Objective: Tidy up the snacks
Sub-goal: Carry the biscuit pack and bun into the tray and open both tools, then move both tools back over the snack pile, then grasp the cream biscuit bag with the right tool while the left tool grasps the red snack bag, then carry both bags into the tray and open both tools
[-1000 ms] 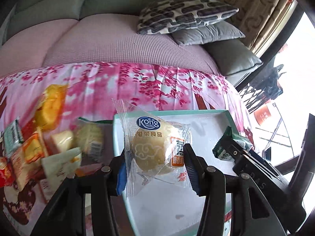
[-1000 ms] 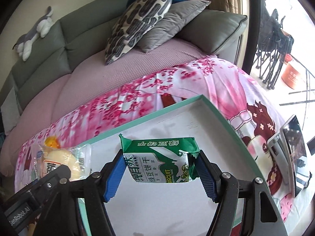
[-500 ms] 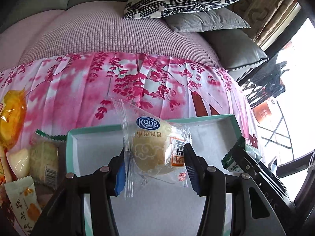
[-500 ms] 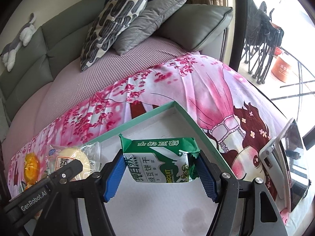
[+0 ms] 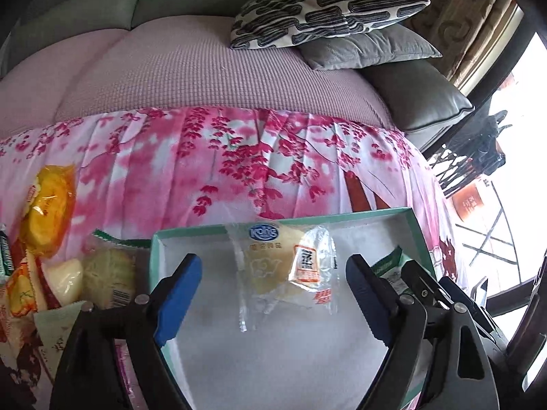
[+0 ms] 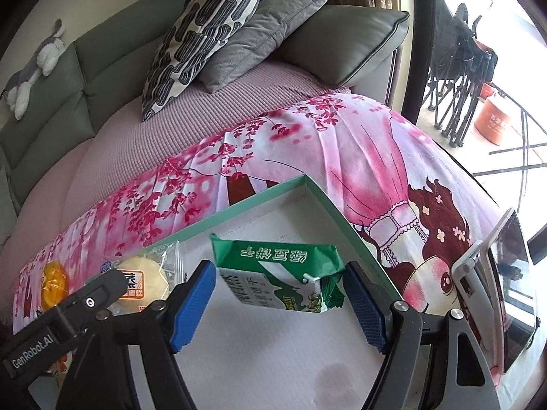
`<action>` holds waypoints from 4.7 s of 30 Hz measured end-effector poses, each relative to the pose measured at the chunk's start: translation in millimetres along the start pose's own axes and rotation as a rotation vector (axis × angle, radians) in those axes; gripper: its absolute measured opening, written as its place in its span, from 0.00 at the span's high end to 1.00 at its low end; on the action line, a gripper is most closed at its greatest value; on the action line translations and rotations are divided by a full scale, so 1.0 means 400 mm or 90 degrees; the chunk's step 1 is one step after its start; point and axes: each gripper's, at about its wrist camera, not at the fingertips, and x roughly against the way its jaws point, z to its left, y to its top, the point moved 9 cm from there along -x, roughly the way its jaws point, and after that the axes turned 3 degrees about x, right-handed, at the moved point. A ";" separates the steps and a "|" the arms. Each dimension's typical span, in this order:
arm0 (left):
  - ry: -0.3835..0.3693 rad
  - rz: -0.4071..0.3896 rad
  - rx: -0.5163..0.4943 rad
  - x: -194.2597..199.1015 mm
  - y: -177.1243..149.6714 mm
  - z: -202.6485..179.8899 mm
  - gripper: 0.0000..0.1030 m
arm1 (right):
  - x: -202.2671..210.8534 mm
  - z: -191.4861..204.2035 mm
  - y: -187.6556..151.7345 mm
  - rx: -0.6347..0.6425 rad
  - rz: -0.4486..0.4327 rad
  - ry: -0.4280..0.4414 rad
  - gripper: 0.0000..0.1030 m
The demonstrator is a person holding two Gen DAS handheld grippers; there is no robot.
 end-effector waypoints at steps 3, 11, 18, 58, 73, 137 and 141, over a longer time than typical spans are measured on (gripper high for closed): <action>0.014 -0.006 0.009 0.013 0.001 0.020 0.15 | 0.003 0.004 0.002 0.006 -0.004 0.000 0.20; 0.053 -0.046 0.022 0.049 0.009 0.057 0.02 | 0.014 0.012 0.004 0.015 -0.004 0.008 0.00; 0.066 -0.054 0.036 0.077 0.004 0.085 0.02 | 0.036 0.019 0.005 0.015 -0.007 0.018 0.00; 0.219 -0.046 0.248 0.396 -0.272 0.583 0.02 | 0.141 0.393 -0.253 0.193 0.079 0.166 0.00; 0.204 -0.029 0.284 0.392 -0.285 0.646 0.02 | 0.145 0.556 -0.394 0.299 0.142 0.207 0.00; 0.162 -0.081 0.283 0.412 -0.132 0.670 0.40 | 0.134 0.629 -0.276 0.300 0.060 0.234 0.47; 0.156 -0.090 0.258 0.413 -0.118 0.626 0.40 | 0.131 0.616 -0.274 0.291 0.067 0.230 0.47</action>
